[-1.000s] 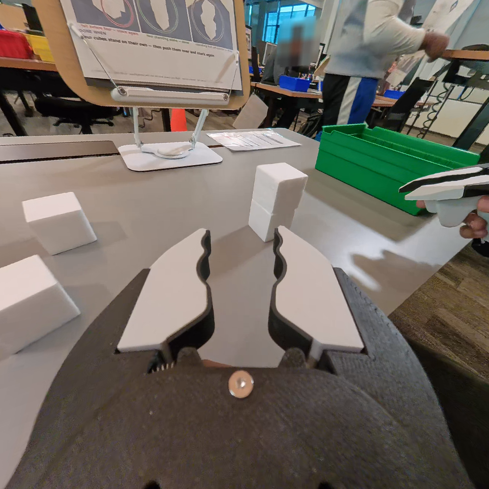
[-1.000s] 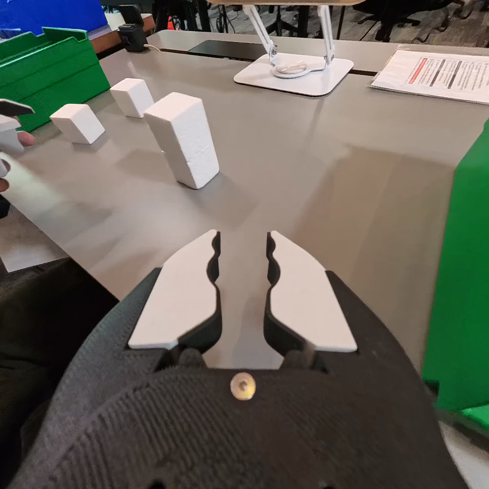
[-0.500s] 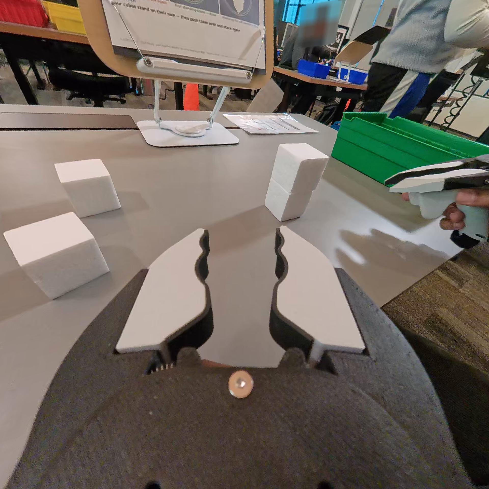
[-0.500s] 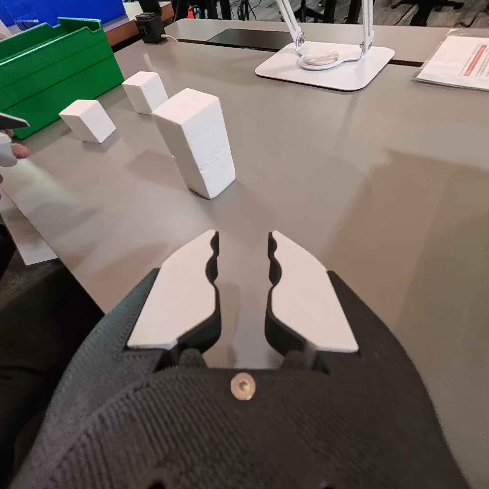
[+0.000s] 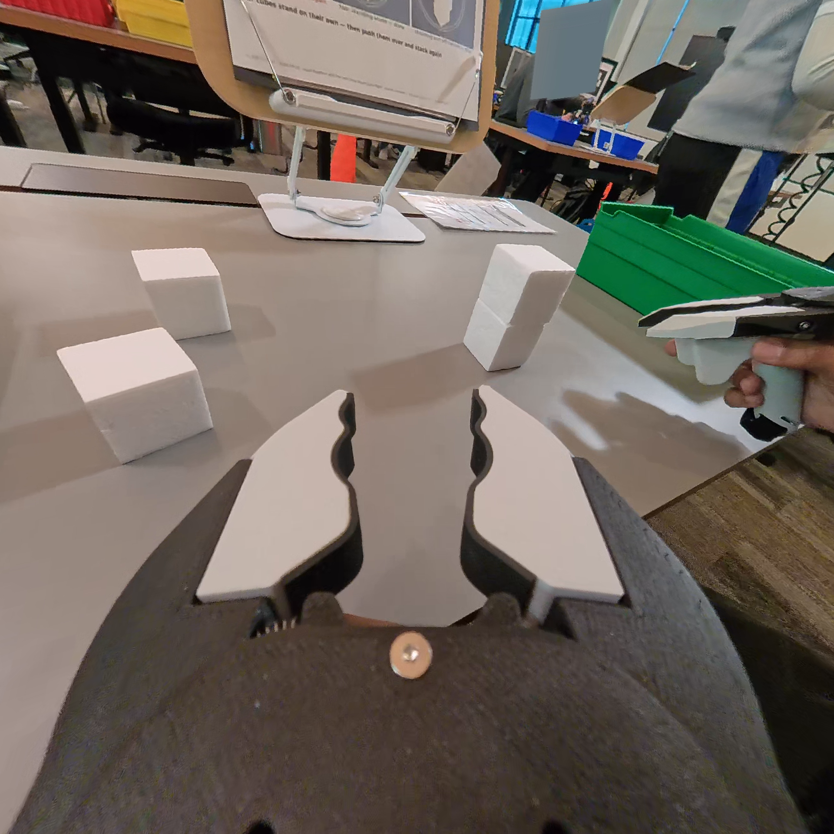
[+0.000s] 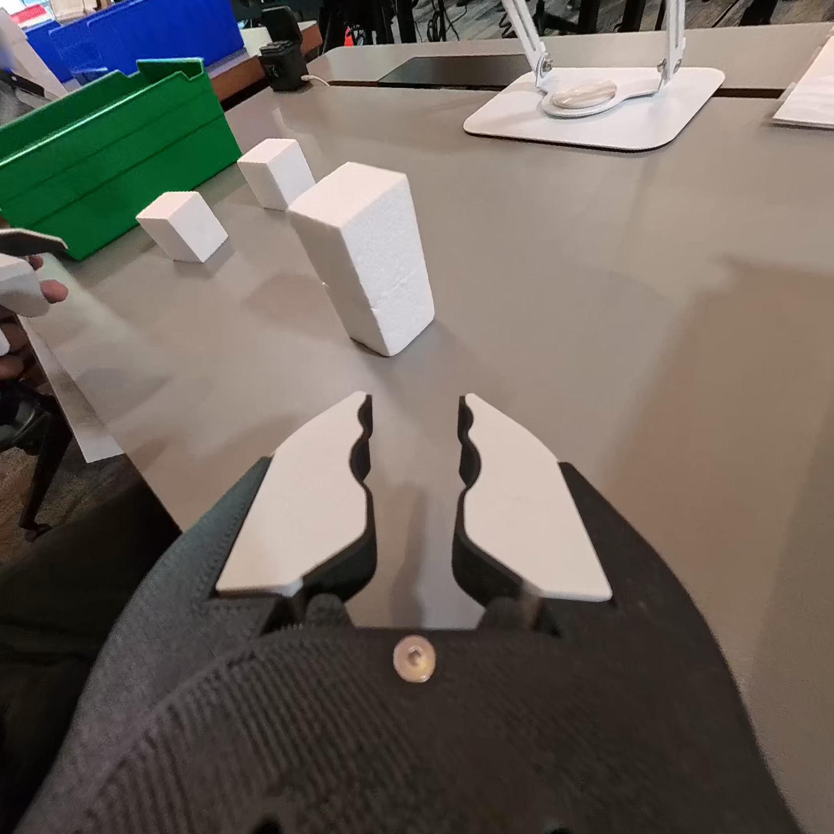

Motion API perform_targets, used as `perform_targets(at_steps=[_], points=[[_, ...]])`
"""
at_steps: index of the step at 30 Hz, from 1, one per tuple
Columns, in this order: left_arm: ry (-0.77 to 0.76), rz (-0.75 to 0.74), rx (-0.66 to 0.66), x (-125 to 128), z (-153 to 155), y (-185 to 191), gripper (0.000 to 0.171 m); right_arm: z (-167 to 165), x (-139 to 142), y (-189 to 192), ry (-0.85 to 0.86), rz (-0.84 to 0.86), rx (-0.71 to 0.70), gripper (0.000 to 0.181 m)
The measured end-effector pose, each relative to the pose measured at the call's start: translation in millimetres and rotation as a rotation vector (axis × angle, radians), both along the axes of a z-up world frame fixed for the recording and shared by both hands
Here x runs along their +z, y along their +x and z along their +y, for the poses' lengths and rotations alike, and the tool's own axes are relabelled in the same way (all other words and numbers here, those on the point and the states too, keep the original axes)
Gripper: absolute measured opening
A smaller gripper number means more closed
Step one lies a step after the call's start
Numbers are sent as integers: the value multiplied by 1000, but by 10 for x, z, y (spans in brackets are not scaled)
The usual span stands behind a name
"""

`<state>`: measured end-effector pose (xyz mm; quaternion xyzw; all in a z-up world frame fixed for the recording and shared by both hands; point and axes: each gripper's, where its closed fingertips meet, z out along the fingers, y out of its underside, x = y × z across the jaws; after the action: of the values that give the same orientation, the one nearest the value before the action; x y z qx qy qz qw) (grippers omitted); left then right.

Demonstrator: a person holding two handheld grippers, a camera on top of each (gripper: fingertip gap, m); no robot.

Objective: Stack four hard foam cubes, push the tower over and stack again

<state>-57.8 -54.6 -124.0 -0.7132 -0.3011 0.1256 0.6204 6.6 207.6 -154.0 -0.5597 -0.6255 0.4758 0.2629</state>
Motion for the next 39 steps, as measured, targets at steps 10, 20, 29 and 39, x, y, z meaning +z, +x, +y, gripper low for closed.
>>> perform_targets(at_steps=[10,20,29,39], points=[[300,-285,-34,33,57,-170,56,-386,-33,-337,-141,-10,1,41],[170,-69,-91,221,471,-475,55,-71,366,-842,41,154,-11,31],[203,-76,-37,227,478,-674,50,236,220,-860,-79,63,-74,26],[100,-23,-127,141,660,-536,52,89,30,-846,90,22,17,28]])
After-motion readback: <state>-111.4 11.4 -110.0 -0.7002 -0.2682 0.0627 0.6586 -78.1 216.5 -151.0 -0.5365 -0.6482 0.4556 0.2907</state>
